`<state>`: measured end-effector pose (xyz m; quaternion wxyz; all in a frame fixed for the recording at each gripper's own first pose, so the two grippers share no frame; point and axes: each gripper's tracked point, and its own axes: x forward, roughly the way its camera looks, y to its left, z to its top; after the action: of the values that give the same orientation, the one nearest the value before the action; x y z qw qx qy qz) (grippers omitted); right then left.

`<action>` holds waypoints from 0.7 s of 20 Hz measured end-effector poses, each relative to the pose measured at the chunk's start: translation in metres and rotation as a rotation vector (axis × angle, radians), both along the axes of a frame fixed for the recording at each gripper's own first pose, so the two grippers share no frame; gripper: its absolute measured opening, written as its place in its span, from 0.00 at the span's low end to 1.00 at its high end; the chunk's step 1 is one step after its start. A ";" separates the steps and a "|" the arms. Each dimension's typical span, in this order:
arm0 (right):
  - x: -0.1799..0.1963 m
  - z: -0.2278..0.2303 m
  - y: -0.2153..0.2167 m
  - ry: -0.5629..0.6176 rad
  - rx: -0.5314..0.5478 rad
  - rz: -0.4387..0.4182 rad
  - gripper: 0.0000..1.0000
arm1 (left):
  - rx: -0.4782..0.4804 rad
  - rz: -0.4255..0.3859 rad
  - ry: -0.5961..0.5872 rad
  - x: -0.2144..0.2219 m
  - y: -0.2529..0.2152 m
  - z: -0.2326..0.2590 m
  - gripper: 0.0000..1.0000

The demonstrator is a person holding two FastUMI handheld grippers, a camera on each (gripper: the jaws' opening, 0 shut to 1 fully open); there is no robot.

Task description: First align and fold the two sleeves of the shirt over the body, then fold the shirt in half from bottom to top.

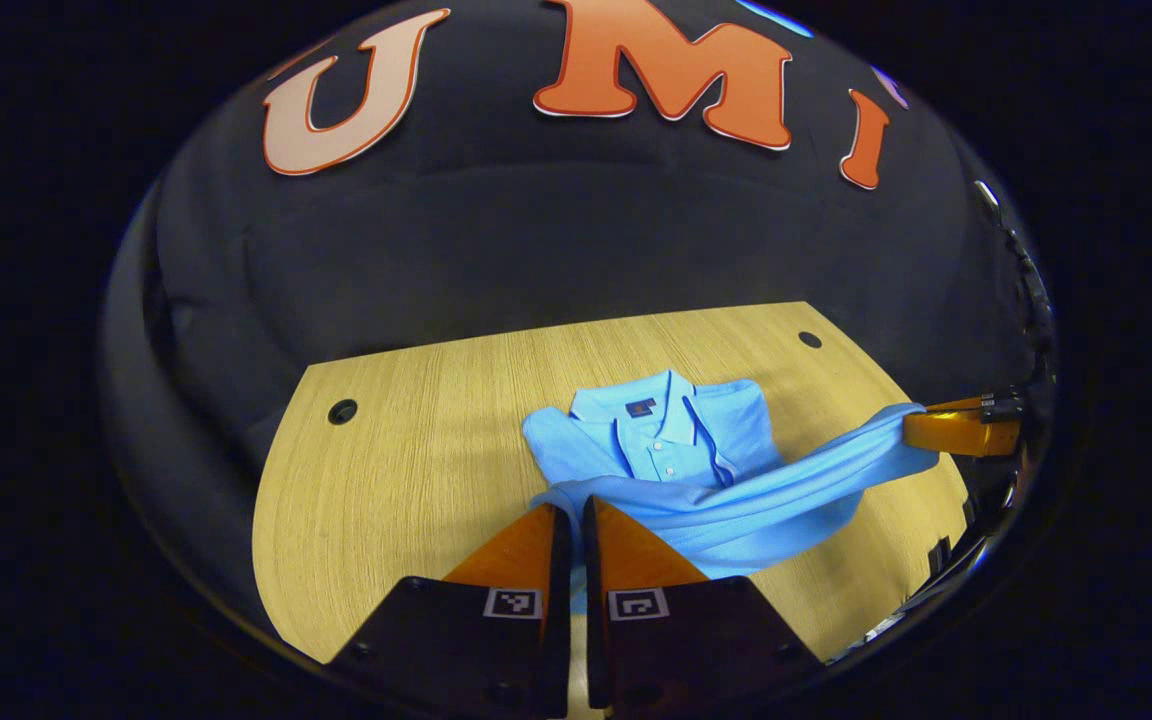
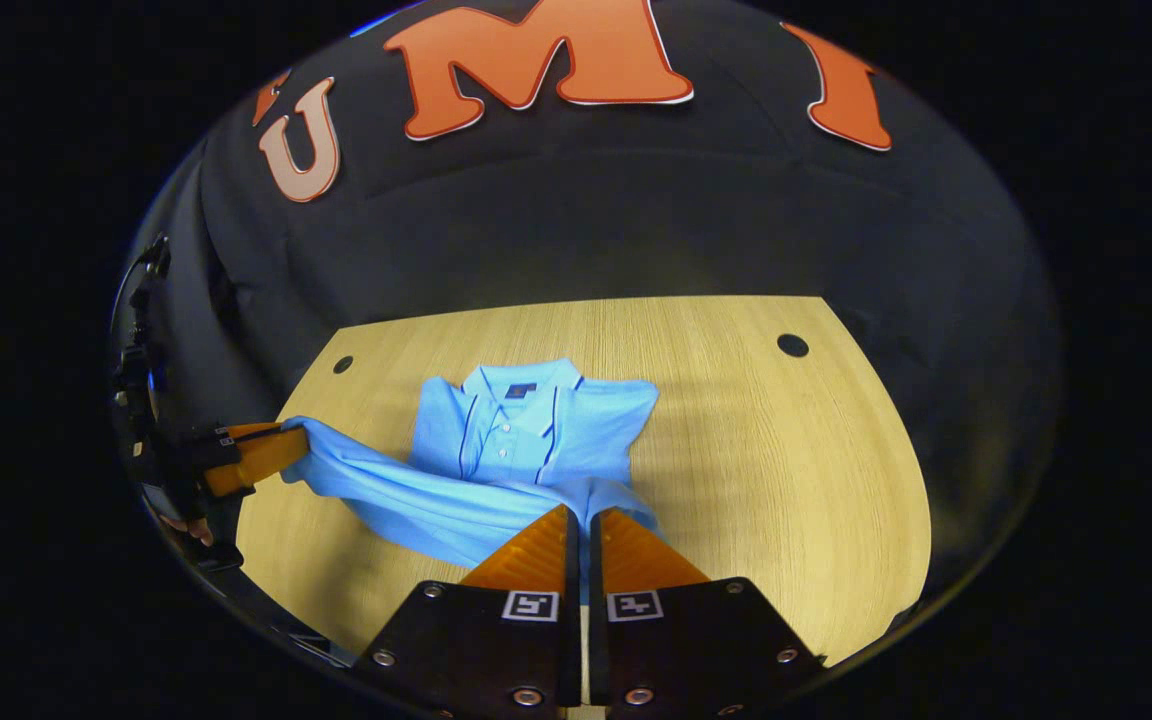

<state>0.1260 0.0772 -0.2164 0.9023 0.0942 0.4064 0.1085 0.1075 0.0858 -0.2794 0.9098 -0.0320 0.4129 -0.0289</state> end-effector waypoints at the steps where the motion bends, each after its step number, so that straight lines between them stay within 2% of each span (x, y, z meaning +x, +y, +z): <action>1: 0.015 0.001 0.001 -0.006 -0.003 -0.001 0.04 | 0.000 0.004 -0.008 0.017 0.005 -0.004 0.10; 5: 0.069 -0.007 0.005 -0.018 -0.018 -0.015 0.04 | -0.007 0.015 -0.017 0.068 0.019 -0.022 0.10; 13: 0.163 -0.057 0.018 0.024 -0.011 -0.052 0.03 | 0.041 -0.016 -0.006 0.154 0.032 -0.083 0.10; 14: 0.168 -0.061 0.019 0.036 0.009 -0.065 0.03 | 0.037 -0.023 0.003 0.158 0.030 -0.087 0.14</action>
<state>0.2939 0.0964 -0.2770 0.8975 0.1132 0.4188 0.0792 0.2660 0.1156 -0.3662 0.9091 -0.0105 0.4152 -0.0315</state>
